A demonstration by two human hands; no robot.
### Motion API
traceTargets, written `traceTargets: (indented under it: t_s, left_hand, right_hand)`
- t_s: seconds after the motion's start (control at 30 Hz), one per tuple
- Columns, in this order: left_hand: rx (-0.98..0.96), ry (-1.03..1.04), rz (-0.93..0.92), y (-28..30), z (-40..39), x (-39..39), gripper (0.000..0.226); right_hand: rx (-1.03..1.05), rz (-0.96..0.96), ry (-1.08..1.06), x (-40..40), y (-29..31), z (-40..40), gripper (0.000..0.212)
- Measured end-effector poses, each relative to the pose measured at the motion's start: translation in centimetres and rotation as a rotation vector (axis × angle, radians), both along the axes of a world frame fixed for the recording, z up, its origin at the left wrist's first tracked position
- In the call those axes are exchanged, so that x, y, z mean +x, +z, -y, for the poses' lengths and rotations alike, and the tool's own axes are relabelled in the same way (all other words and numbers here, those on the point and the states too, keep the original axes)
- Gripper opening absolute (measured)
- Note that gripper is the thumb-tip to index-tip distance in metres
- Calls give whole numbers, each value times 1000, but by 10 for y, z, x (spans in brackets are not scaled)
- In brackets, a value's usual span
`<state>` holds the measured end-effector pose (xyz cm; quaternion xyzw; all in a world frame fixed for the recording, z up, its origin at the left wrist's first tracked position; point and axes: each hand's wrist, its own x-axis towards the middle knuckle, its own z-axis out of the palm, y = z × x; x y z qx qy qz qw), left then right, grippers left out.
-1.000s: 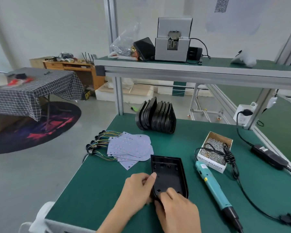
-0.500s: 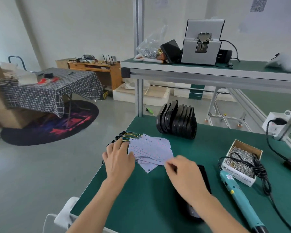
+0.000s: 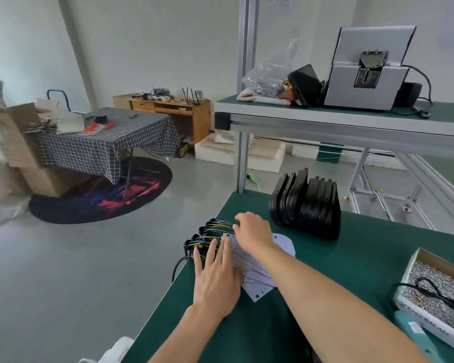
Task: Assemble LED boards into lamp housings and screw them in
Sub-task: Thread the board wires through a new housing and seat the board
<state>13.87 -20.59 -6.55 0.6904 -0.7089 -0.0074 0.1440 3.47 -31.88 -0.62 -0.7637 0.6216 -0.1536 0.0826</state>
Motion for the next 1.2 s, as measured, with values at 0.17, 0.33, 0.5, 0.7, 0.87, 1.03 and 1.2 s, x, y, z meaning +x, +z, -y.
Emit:
traceTargets:
  t_s: [0.17, 0.33, 0.5, 0.7, 0.87, 1.03, 1.2]
  left_hand:
    - [9, -4, 9, 0, -2, -1, 78]
    - [18, -5, 4, -1, -3, 0, 76]
    - [-13, 5, -75, 1, -7, 0, 74]
    - [-64, -10, -107, 1, -8, 2, 69]
    - [-314, -36, -296, 9, -11, 4, 44]
    - [-514, 137, -923, 41, -18, 3, 17]
    - [-265, 347, -906, 78, -3, 15, 92]
  right_hand:
    - [-3, -49, -52, 13, -10, 16, 26]
    - [-128, 16, -36, 9, -6, 22, 24]
    - [-164, 179, -43, 22, 23, 23, 20]
    - [-214, 383, 89, 17, 67, 13, 21]
    - [-313, 690, 83, -17, 104, -17, 18]
    - [-317, 974, 174, -63, 140, -84, 18]
    - [-274, 1250, 318, -95, 163, -158, 19]
